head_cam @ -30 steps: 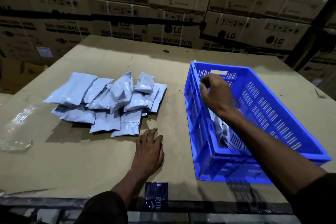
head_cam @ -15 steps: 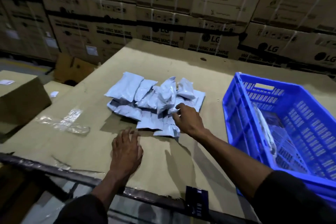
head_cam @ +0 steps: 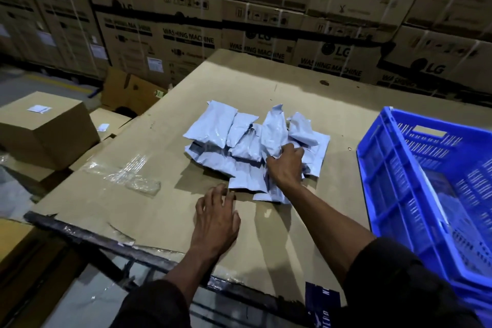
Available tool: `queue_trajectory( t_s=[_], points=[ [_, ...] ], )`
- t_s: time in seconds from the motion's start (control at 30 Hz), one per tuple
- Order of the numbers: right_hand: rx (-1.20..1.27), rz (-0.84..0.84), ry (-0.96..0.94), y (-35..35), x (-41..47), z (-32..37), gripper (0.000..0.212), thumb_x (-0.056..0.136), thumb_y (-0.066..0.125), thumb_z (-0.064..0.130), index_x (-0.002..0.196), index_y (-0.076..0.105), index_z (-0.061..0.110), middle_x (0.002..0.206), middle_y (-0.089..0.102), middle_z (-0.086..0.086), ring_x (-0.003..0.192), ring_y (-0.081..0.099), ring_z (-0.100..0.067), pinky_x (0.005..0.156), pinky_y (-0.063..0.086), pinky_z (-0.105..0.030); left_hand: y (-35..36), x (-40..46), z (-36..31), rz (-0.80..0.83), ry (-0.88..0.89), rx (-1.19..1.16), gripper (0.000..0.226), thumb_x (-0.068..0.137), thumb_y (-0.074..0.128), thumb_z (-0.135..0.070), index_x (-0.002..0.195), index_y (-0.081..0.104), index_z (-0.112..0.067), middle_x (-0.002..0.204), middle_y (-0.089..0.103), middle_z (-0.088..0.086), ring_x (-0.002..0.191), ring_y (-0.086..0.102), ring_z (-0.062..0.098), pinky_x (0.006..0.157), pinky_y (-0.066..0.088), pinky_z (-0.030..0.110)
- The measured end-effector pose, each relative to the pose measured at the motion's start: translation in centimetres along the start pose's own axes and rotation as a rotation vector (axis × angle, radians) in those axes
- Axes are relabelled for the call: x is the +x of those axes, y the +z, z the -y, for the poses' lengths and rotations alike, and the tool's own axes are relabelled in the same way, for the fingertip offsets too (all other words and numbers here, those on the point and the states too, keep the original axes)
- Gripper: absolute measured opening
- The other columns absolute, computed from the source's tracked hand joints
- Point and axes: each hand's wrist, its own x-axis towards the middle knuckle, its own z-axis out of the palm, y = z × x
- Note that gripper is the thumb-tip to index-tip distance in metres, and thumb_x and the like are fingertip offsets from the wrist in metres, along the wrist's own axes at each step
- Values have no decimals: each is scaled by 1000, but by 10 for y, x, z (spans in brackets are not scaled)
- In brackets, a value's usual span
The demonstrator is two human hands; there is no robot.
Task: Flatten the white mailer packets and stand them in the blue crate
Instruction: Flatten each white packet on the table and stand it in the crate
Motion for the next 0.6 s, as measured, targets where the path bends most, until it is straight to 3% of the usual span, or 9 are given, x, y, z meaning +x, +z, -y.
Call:
queue_trajectory(
  t_s=[0.1, 0.2, 0.27, 0.33, 0.43, 0.53, 0.6],
  points=[
    [208, -59, -77, -7, -16, -14, 18, 87, 64, 20, 95, 52, 10, 106, 56, -9, 95, 57, -29, 72, 37, -32, 0, -2, 0, -46, 19, -10, 57, 88, 50, -35, 139, 54, -11, 149, 44, 16, 131, 48, 40, 102, 42, 53],
    [444, -47, -39, -24, -46, -37, 22, 88, 61, 13, 108, 55, 16, 91, 64, 5, 79, 61, -10, 69, 43, -29, -3, -5, -4, -140, 54, -35, 70, 89, 60, -38, 152, 43, -11, 160, 33, 19, 138, 43, 42, 108, 36, 57],
    [523, 0, -28, -35, -65, -57, 25, 88, 59, 12, 112, 55, 16, 77, 60, 8, 62, 54, -4, 63, 44, -27, -5, -7, -2, -236, 101, -50, 76, 90, 64, -40, 155, 38, -11, 163, 30, 21, 142, 39, 43, 112, 30, 61],
    [558, 83, 7, -42, -81, -77, 14, 88, 58, 12, 101, 54, 10, 69, 51, 6, 56, 45, -4, 59, 39, -27, -5, -11, 0, -316, 167, -66, 75, 93, 59, -43, 157, 33, -12, 164, 28, 21, 147, 35, 43, 116, 26, 64],
    [571, 176, 72, -57, -101, -101, 16, 74, 54, 17, 88, 54, 8, 71, 54, 2, 62, 48, -7, 58, 41, -24, -7, -17, -3, -370, 274, -84, 70, 97, 51, -45, 156, 34, -11, 163, 31, 22, 149, 33, 41, 117, 24, 66],
    [519, 324, 121, -73, -113, -119, 19, 78, 53, 16, 95, 61, 10, 81, 63, 2, 69, 59, -4, 58, 45, -16, -10, -25, -10, -312, 350, -113, 62, 100, 43, -45, 153, 39, -14, 161, 37, 17, 147, 38, 36, 117, 25, 63],
    [326, 352, 91, -79, -114, -133, 22, 86, 55, 27, 106, 59, 19, 94, 65, 3, 86, 62, -11, 64, 46, -18, -8, -28, -11, -247, 411, -94, 55, 101, 41, -43, 147, 48, -13, 156, 43, 15, 141, 45, 37, 116, 27, 61]
  ],
)
